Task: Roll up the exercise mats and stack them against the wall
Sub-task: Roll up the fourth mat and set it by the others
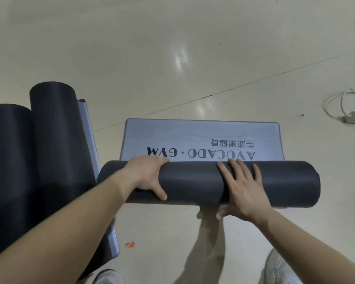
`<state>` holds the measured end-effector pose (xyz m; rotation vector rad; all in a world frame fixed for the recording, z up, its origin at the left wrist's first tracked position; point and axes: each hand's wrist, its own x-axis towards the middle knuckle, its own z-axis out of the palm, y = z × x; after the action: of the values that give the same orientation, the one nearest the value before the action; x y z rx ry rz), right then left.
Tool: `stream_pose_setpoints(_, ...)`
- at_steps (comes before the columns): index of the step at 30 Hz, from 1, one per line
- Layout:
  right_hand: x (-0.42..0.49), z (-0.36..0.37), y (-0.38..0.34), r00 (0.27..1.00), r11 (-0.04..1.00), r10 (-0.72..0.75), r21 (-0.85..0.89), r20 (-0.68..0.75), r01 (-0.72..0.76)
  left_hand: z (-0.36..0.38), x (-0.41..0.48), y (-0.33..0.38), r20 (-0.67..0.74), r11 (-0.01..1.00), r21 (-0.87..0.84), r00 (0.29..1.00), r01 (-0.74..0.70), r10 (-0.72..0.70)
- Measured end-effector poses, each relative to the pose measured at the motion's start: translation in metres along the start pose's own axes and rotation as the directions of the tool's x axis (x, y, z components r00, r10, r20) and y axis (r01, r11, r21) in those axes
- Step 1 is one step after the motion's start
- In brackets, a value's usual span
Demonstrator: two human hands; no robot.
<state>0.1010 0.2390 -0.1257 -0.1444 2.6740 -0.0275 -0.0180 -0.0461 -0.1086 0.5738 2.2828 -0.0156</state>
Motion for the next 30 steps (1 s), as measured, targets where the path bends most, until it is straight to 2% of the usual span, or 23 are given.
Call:
stream_pose_setpoints(1, -0.003, 0.002, 0.001, 1.000, 1.000, -0.009, 0.000, 0.008, 0.009, -0.003, 0.000, -0.001, -0.004, 1.000, -0.007, 1.000, 0.004, -0.004)
stream_pose_setpoints(2, 0.000, 0.000, 0.004, 0.999, 1.000, -0.018, 0.006, 0.027, 0.018, -0.003, -0.002, 0.000, -0.066, 1.000, 0.012, 0.998, 0.019, -0.018)
stream_pose_setpoints(4, 0.024, -0.015, 0.013, 0.999, 0.999, -0.033, 0.044, 0.035, 0.031, 0.012, -0.018, 0.003, -0.291, 0.993, 0.070, 0.954, 0.092, -0.068)
stream_pose_setpoints(5, 0.040, -0.026, 0.019, 0.999, 0.998, -0.032, 0.059, 0.042, 0.029, 0.023, -0.028, 0.008, -0.356, 0.987, 0.099, 0.930, 0.129, -0.086)
stream_pose_setpoints(7, 0.063, -0.043, 0.025, 0.997, 0.999, -0.026, 0.047, 0.070, 0.022, 0.043, -0.038, 0.016, -0.338, 0.976, 0.128, 0.933, 0.178, -0.126)
stream_pose_setpoints(9, 0.067, -0.042, 0.023, 1.000, 1.000, -0.011, 0.008, 0.011, 0.011, 0.039, -0.020, 0.013, -0.332, 0.971, 0.134, 0.933, 0.196, -0.142)
stream_pose_setpoints(11, 0.055, -0.027, 0.014, 0.998, 0.997, -0.005, -0.078, -0.063, 0.000, 0.012, 0.010, -0.001, -0.354, 0.985, 0.069, 0.927, 0.160, -0.126)
stream_pose_setpoints(13, 0.058, -0.015, 0.015, 0.989, 0.991, 0.011, -0.131, -0.144, -0.030, -0.025, 0.037, -0.018, -0.302, 0.995, 0.025, 0.949, 0.098, -0.086)
stream_pose_setpoints(14, 0.069, -0.019, 0.019, 0.984, 0.990, 0.001, -0.135, -0.179, -0.026, -0.036, 0.046, -0.023, -0.280, 0.997, 0.030, 0.958, 0.075, -0.064)
stream_pose_setpoints(16, 0.100, -0.039, 0.031, 0.981, 0.994, -0.028, -0.113, -0.190, 0.006, -0.034, 0.056, -0.022, -0.326, 0.994, 0.081, 0.944, 0.079, -0.049)
stream_pose_setpoints(20, 0.153, -0.082, 0.051, 0.995, 0.992, -0.098, -0.085, -0.011, 0.097, -0.024, 0.073, -0.009, -0.464, 0.978, 0.160, 0.885, 0.133, -0.044)
stream_pose_setpoints(24, 0.195, -0.114, 0.060, 0.967, 0.986, -0.107, 0.151, 0.230, 0.073, -0.069, 0.102, -0.027, -0.380, 0.996, 0.073, 0.925, 0.054, -0.023)
stream_pose_setpoints(26, 0.203, -0.118, 0.062, 0.955, 0.976, -0.135, 0.203, 0.263, 0.082, -0.073, 0.109, -0.028, -0.357, 0.995, 0.081, 0.934, 0.050, -0.018)
stream_pose_setpoints(30, 0.201, -0.114, 0.058, 0.946, 0.977, -0.132, 0.200, 0.296, 0.074, -0.074, 0.105, -0.029, -0.350, 0.996, 0.082, 0.937, 0.028, 0.002)
